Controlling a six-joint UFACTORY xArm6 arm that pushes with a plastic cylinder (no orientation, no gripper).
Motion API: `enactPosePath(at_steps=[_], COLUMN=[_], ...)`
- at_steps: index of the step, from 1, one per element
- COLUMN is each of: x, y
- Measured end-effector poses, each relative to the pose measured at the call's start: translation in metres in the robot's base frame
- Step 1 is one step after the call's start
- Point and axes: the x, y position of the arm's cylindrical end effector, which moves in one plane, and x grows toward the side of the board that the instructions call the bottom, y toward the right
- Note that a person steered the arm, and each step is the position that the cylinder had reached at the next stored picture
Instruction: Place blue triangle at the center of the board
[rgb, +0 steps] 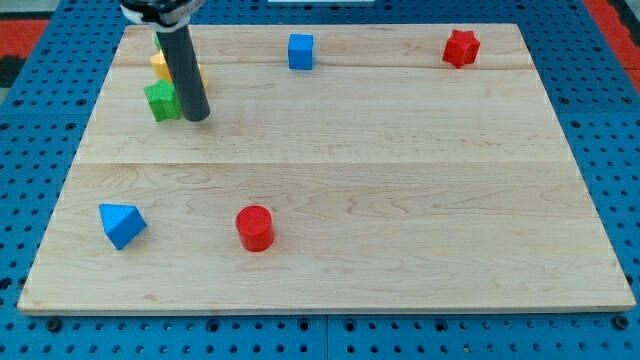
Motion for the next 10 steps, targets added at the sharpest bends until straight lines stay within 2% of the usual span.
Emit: enactPosePath(at_steps=[1,2,3,4,5,6,7,8,10], x=[0.048,0.067,0.048,0.057,0.089,0.175,0.158,0.158,0.051], y=[0.0,0.005,-0.086,-0.15,-0.151,-0.151,-0.078,0.002,0.048])
